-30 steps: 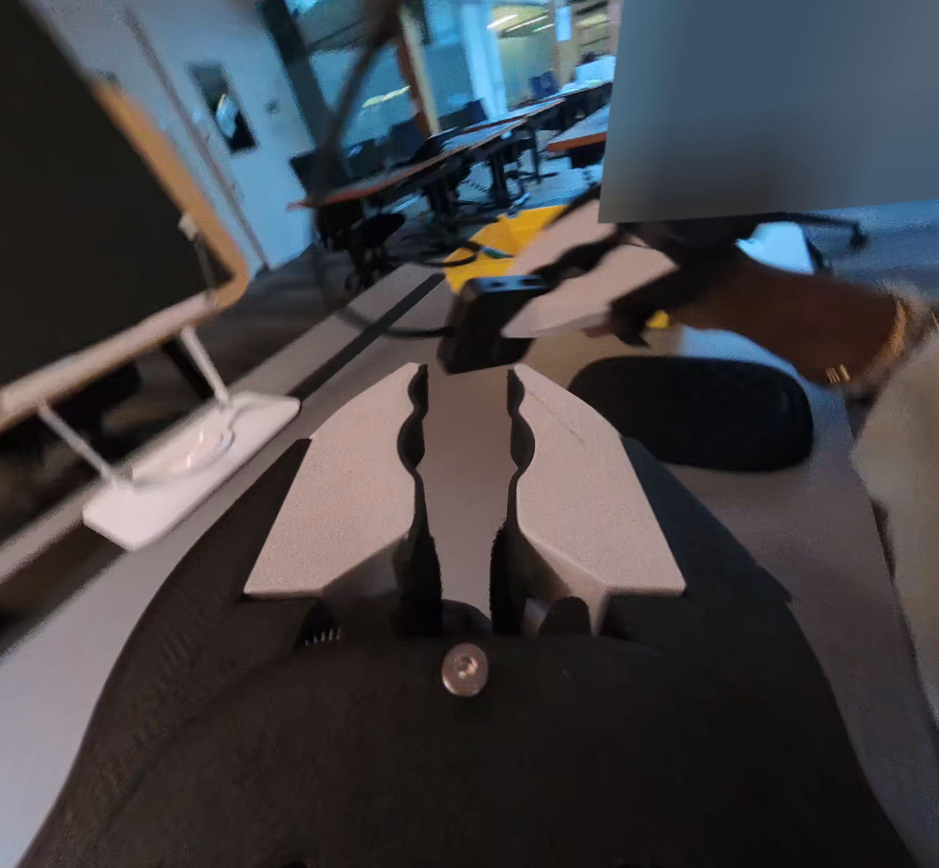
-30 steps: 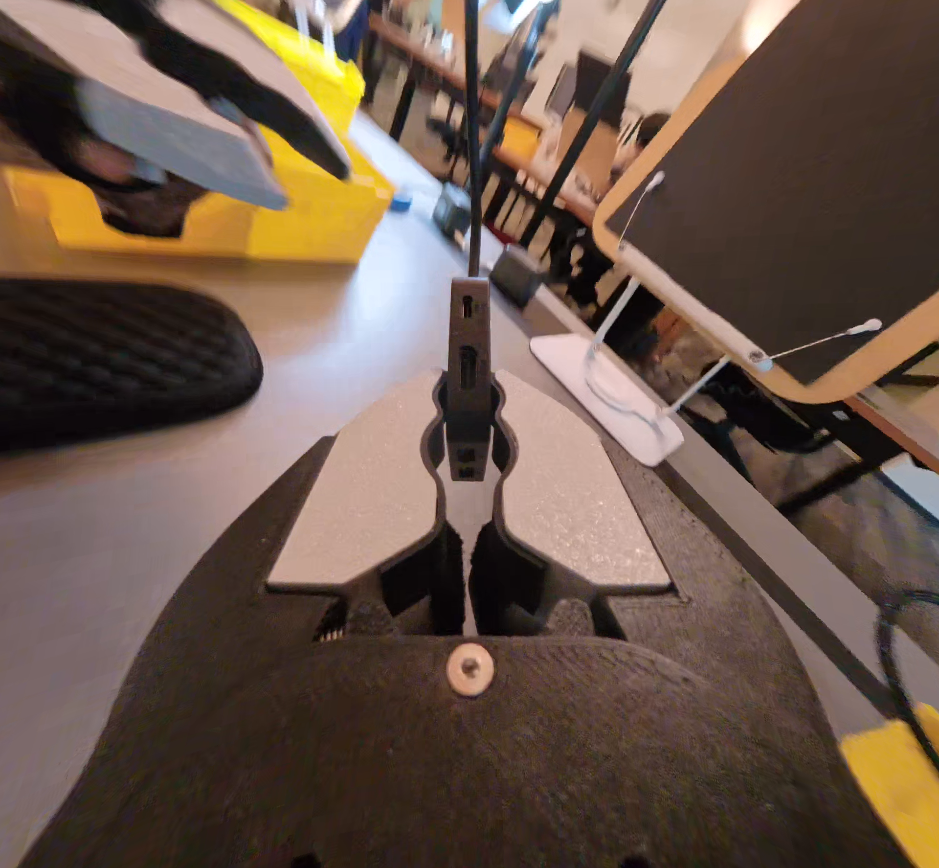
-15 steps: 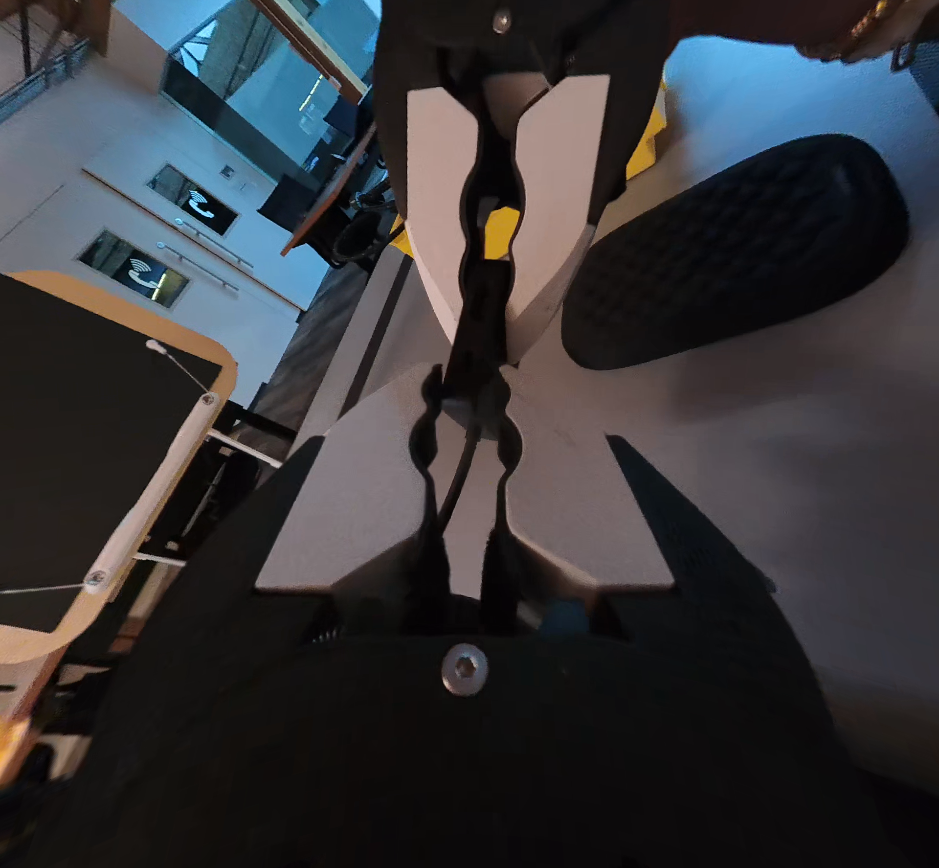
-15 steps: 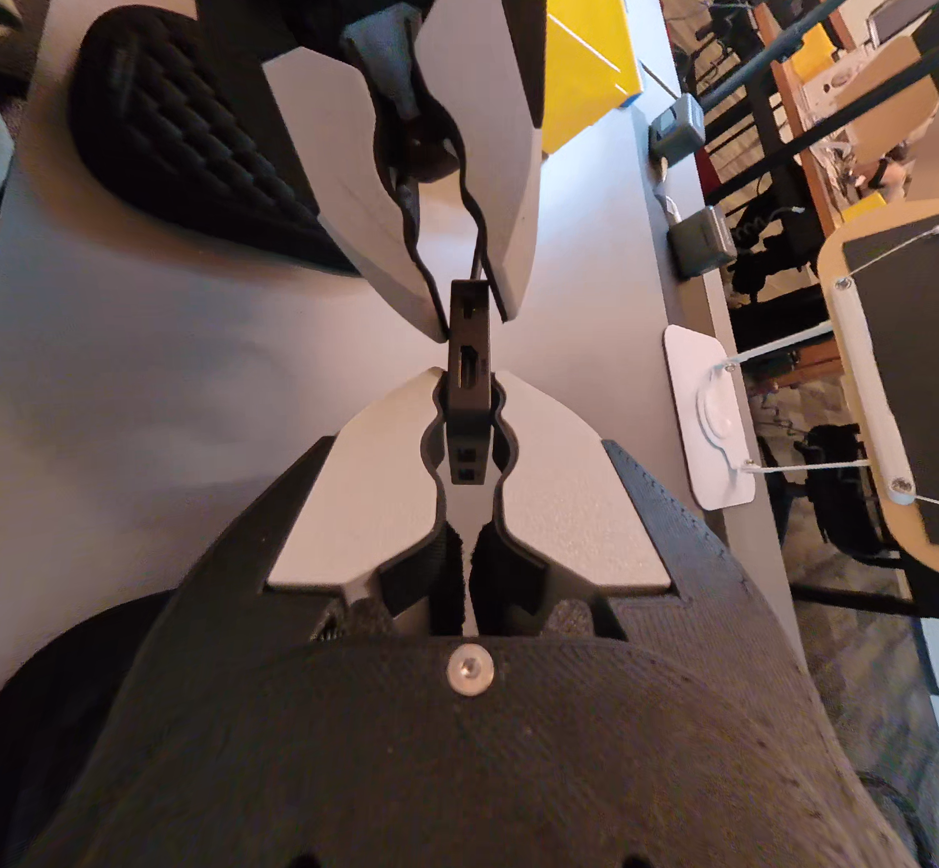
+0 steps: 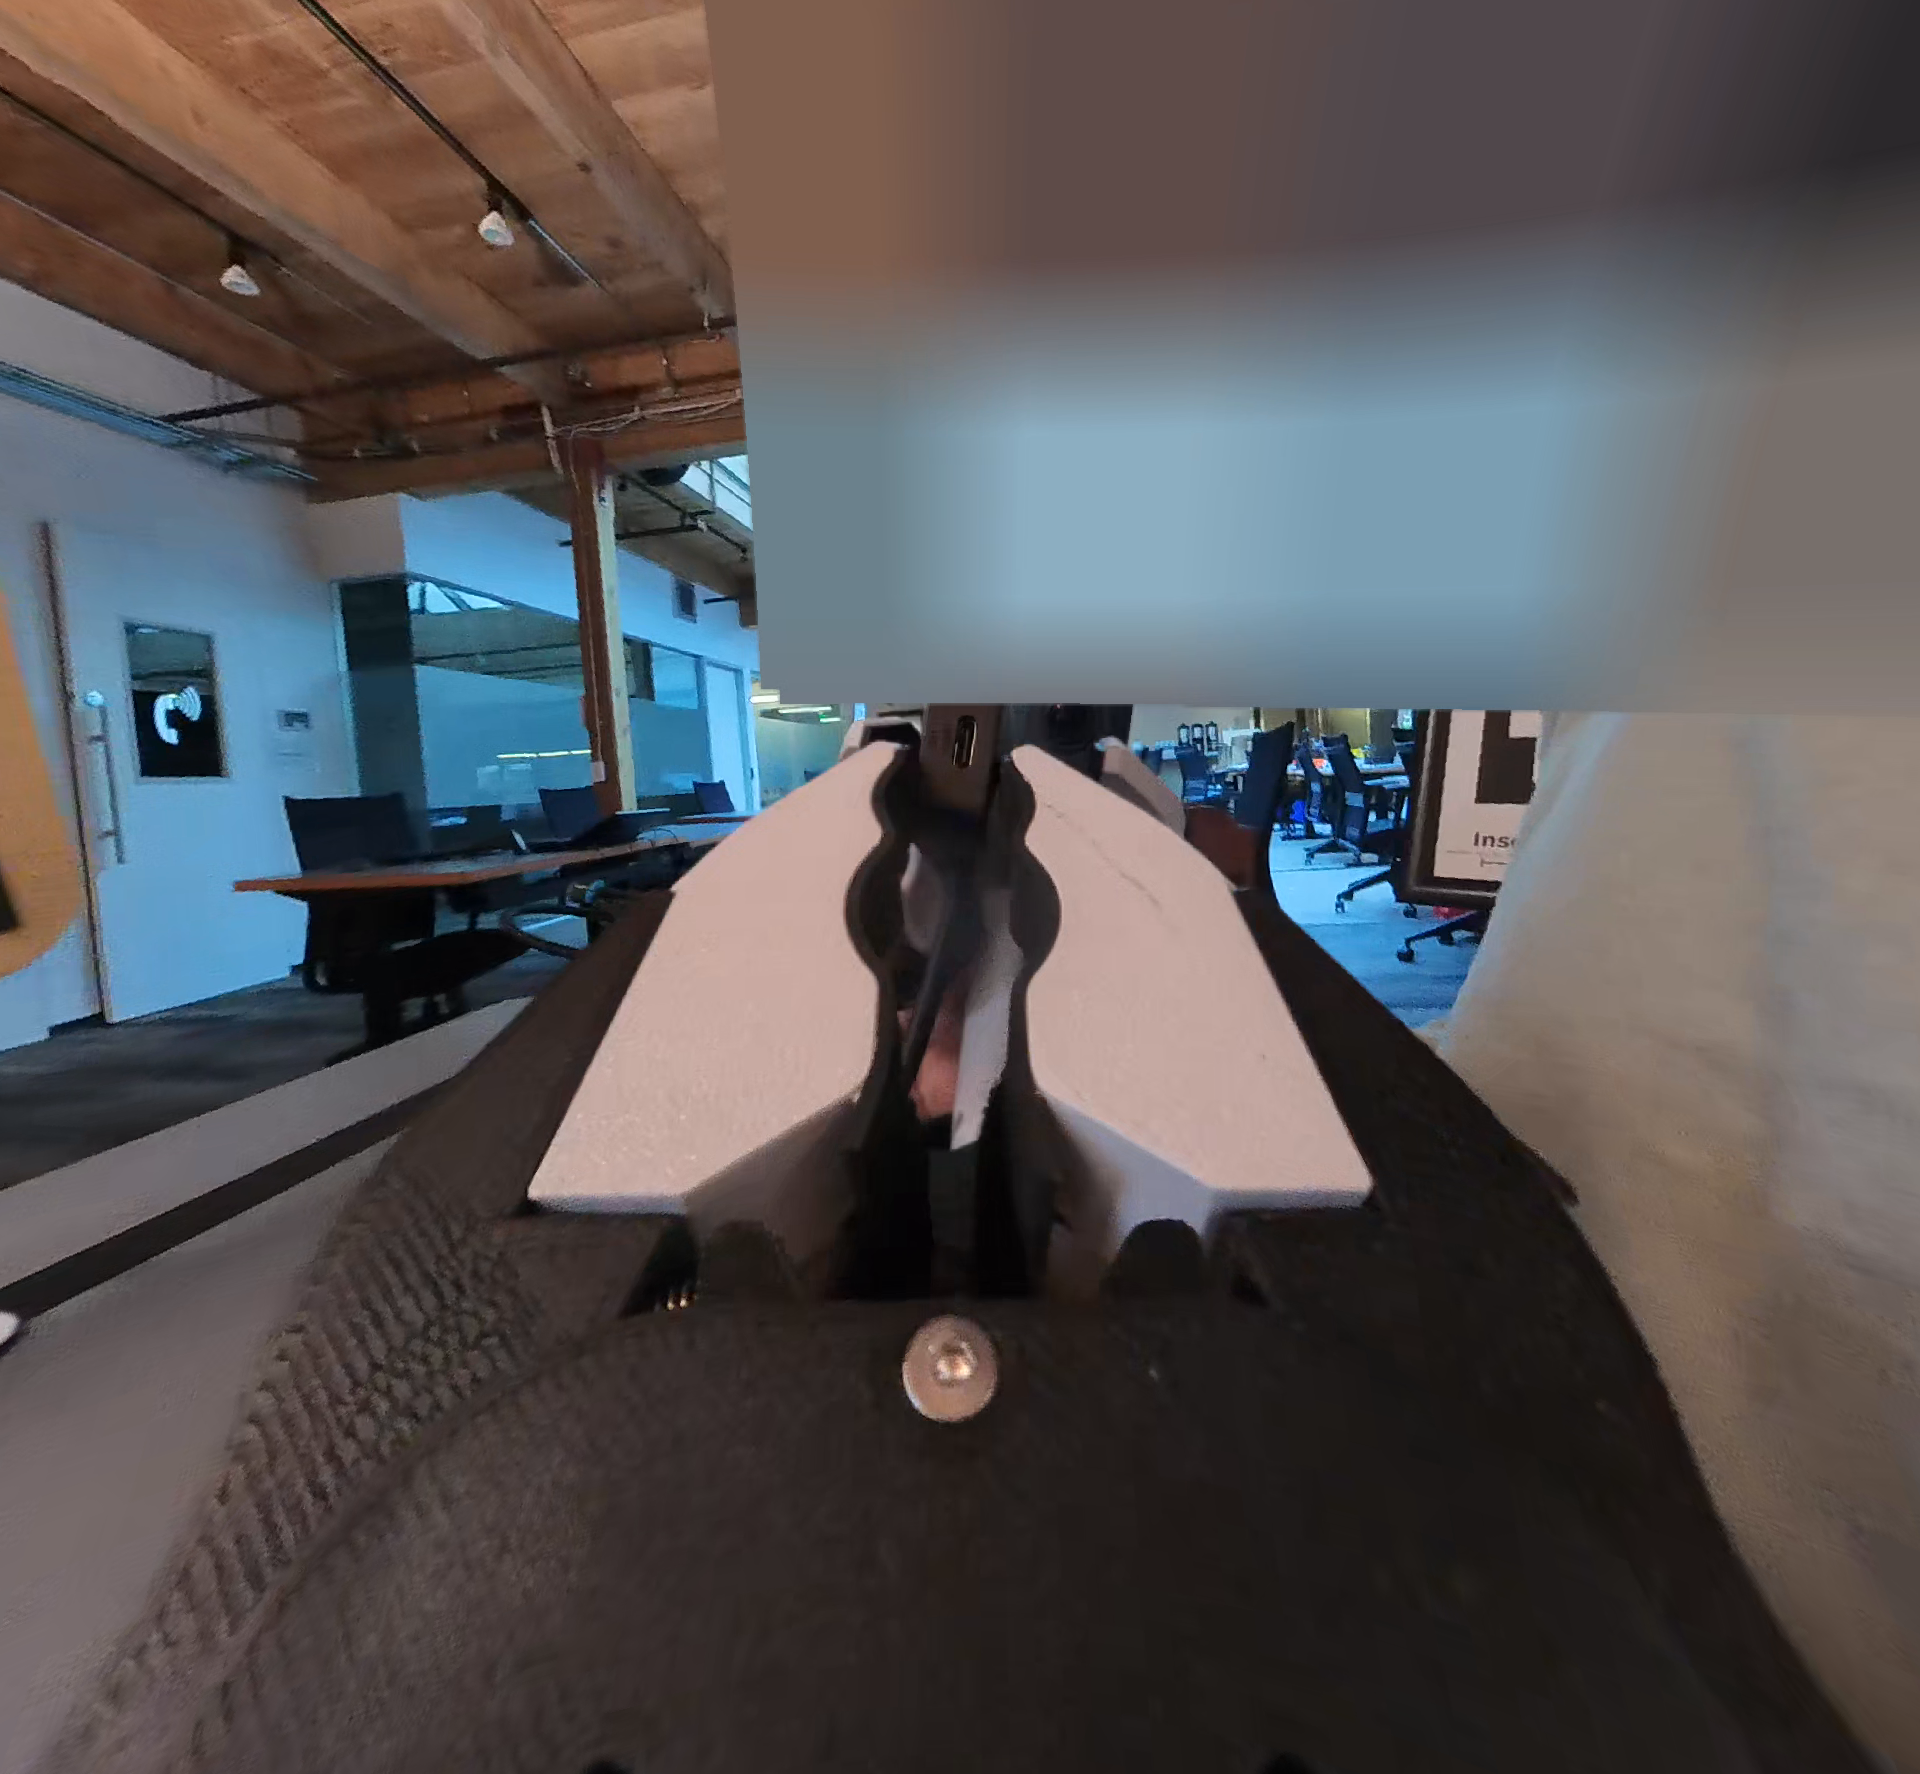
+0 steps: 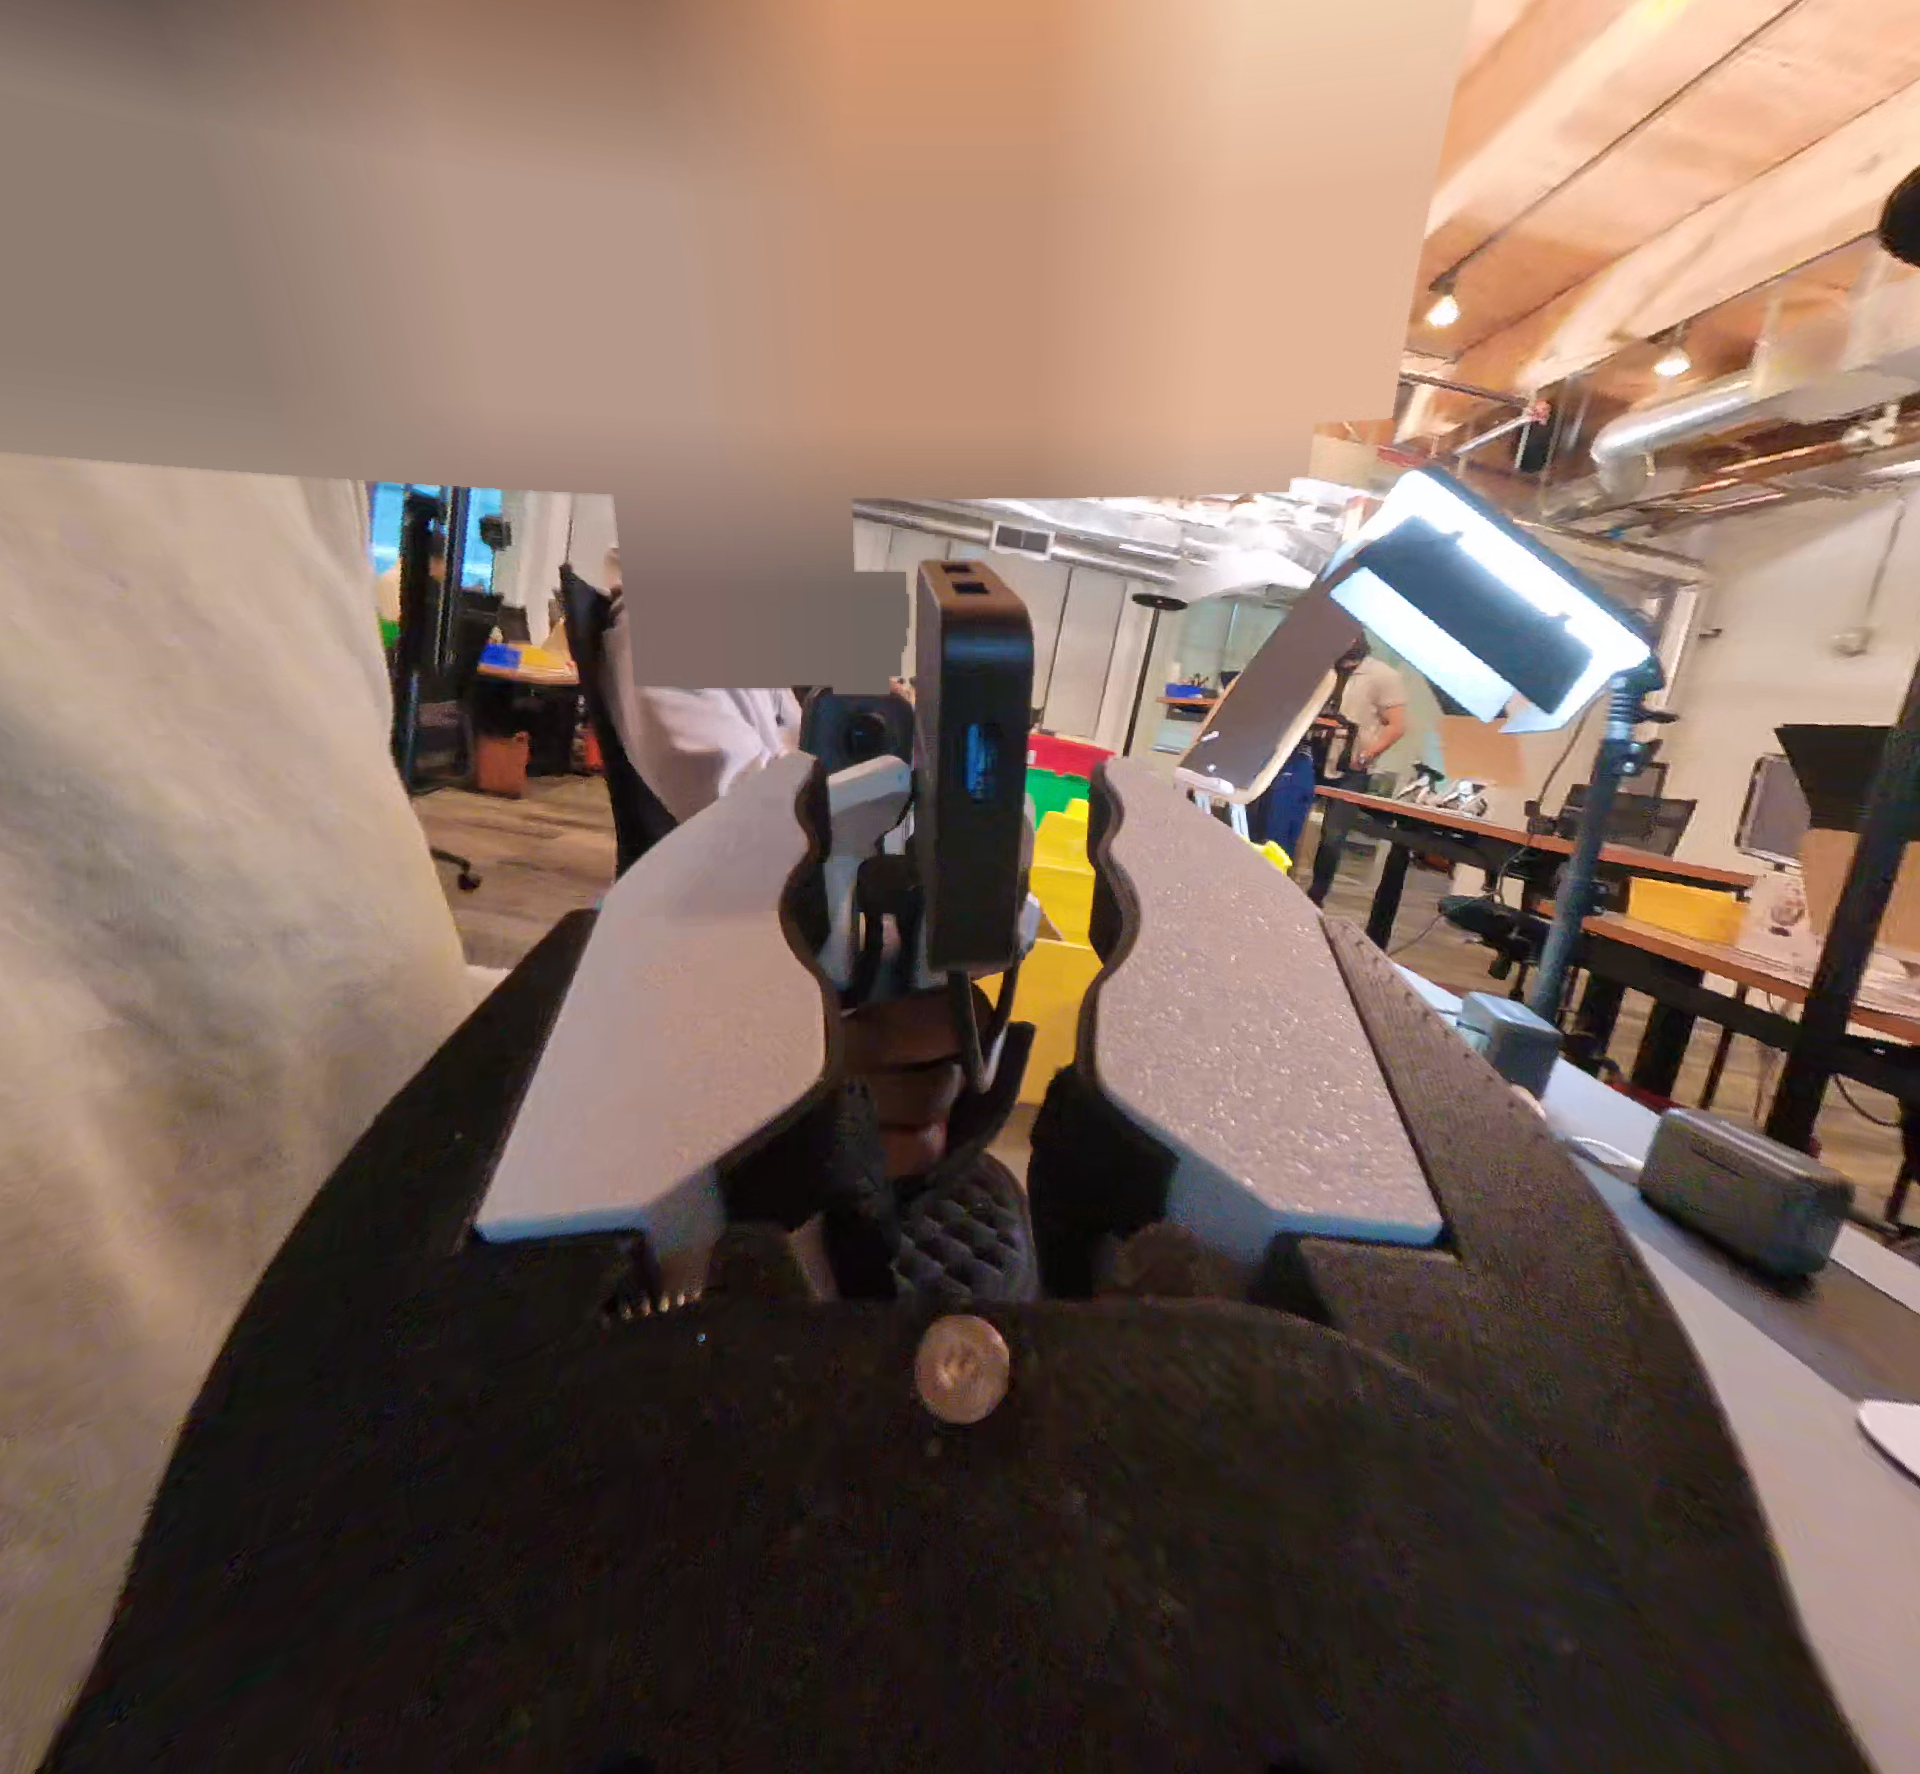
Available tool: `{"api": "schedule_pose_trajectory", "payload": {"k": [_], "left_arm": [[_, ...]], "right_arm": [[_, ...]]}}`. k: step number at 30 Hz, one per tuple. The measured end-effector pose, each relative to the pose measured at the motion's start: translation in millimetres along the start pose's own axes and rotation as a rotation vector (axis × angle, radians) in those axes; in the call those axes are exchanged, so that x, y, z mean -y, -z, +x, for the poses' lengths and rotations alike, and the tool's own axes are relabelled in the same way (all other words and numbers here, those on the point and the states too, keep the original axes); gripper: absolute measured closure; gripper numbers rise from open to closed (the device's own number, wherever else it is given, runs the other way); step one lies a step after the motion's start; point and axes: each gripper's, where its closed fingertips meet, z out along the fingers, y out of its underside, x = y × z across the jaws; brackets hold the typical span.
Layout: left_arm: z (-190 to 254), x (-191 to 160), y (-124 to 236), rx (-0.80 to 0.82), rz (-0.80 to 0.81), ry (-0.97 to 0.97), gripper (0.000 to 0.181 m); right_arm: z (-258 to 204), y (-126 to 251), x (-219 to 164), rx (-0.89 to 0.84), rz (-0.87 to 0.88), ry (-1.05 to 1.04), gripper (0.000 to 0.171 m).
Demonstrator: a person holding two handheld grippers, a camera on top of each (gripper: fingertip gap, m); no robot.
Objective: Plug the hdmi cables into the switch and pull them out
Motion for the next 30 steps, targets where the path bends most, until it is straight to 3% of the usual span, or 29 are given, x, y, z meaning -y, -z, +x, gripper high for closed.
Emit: {"api": "schedule_pose_trajectory", "payload": {"k": [3,12,16,21,24,27,30], "left_arm": [[6,-8,-4,-0.016,-0.022,0.008,0.165],[3,-12,13,0.137,-0.149,-0.031,0.15],[11,16,37,0.172,-0.186,-0.1,0.148],[3,82,90,0.32,-0.301,-0.343,0.148],[-24,98,144,0.448,-0.595,-0.577,0.146],[-79,91,227,0.57,-1.027,-0.761,0.142],[-112,51,312,0.462,-1.536,-0.826,0.139]], "right_arm": [[-8,-4,-10,0.043,-0.074,0.088,0.154],[3,20,-11,-0.041,-0.279,0.317,0.157],[15,39,1,-0.119,-0.313,0.386,0.157],[22,60,14,-0.193,-0.368,0.465,0.157],[24,68,21,-0.227,-0.393,0.493,0.157],[25,72,27,-0.251,-0.403,0.52,0.157],[26,74,32,-0.267,-0.397,0.529,0.157]]}}
